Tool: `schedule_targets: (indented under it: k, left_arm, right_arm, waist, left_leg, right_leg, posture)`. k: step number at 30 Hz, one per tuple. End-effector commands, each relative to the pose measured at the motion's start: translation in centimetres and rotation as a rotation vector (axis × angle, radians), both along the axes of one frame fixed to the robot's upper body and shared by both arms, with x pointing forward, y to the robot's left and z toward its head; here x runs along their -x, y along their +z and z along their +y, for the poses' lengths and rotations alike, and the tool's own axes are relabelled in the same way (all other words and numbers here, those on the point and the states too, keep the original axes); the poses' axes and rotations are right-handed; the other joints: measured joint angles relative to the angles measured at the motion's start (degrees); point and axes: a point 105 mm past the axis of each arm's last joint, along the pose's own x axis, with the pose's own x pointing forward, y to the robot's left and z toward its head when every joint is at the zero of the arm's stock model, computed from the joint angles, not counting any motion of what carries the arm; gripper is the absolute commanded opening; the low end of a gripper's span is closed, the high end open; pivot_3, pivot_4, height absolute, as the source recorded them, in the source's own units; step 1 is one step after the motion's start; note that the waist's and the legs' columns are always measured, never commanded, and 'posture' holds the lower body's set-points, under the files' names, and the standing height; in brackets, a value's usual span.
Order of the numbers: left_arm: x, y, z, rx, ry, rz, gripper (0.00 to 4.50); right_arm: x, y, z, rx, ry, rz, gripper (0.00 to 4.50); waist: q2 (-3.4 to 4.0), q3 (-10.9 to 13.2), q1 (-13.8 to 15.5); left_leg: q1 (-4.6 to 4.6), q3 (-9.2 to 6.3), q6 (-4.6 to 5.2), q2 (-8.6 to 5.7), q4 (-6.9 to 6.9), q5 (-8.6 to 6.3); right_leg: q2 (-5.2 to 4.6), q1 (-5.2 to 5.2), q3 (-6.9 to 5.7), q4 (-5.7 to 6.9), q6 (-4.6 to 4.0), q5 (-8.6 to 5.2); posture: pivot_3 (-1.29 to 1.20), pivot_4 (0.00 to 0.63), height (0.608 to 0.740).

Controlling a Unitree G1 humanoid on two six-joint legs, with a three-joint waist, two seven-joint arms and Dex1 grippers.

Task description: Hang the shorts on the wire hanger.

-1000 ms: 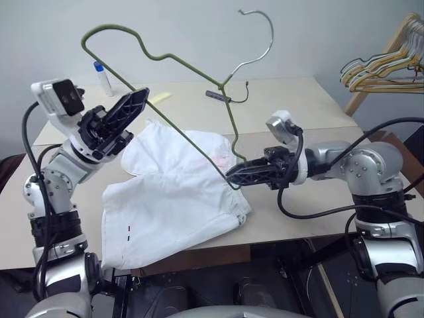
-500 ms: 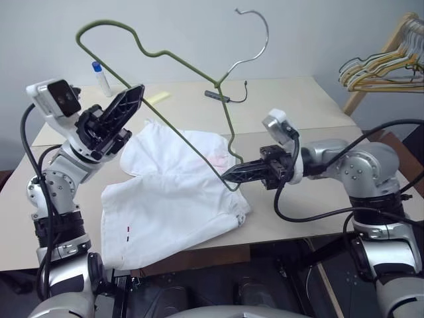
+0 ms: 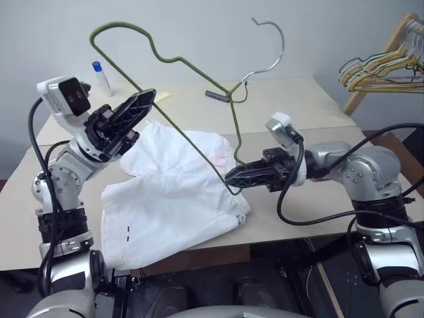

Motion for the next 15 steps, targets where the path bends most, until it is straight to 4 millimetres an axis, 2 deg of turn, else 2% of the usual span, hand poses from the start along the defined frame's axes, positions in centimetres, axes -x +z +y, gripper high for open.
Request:
schedule_targets:
  k: [1, 8, 11, 14, 15]
  left_arm:
    - [0.20, 0.94, -0.19, 0.008, -0.003, -0.050, 0.00]
    - [0.19, 0.95, 0.05, 0.008, 0.019, -0.052, 0.00]
    - [0.14, 0.89, 0.17, 0.007, 0.029, -0.050, 0.00]
    - [0.17, 0.84, 0.27, 0.004, 0.031, -0.053, 0.00]
    - [0.22, 0.85, 0.33, 0.003, 0.028, -0.054, 0.00]
  right_arm:
    - [0.37, 0.56, 0.73, -0.014, 0.025, -0.042, 1.48]
    - [0.18, 0.30, 0.52, -0.020, 0.012, -0.019, 1.48]
    - [0.02, 0.21, 0.29, -0.014, 0.002, -0.003, 0.97]
    - [0.06, 0.17, 0.15, -0.011, 0.003, -0.002, 0.01]
    - [0.08, 0.17, 0.13, -0.010, 0.004, -0.002, 0.01]
  waist:
    - [0.00, 0.00, -0.07]
    - [0.00, 0.00, 0.02]
    - [0.00, 0.00, 0.05]
    - [0.00, 0.00, 0.04]
    - [0.00, 0.00, 0.03]
  left_leg:
    - [0.00, 0.00, 0.00, 0.00, 0.00, 0.00]
    - [-0.01, 0.00, 0.00, 0.00, 0.00, 0.00]
    - [-0.01, 0.00, 0.00, 0.00, 0.00, 0.00]
    - [-0.01, 0.00, 0.00, 0.00, 0.00, 0.00]
    - [-0.01, 0.00, 0.00, 0.00, 0.00, 0.00]
  right_leg:
    - [0.00, 0.00, 0.00, 0.00, 0.00, 0.00]
    - [-0.01, 0.00, 0.00, 0.00, 0.00, 0.00]
    - [0.00, 0.01, 0.00, 0.00, 0.00, 0.00]
    - [0.00, 0.00, -0.01, 0.00, 0.00, 0.00]
    - [0.00, 0.00, -0.01, 0.00, 0.00, 0.00]
  posture:
    - [0.00, 0.000, 0.740]
    - [0.01, 0.000, 0.740]
    - [0.01, 0.000, 0.740]
    - [0.01, 0.000, 0.740]
    - [0.00, 0.000, 0.740]
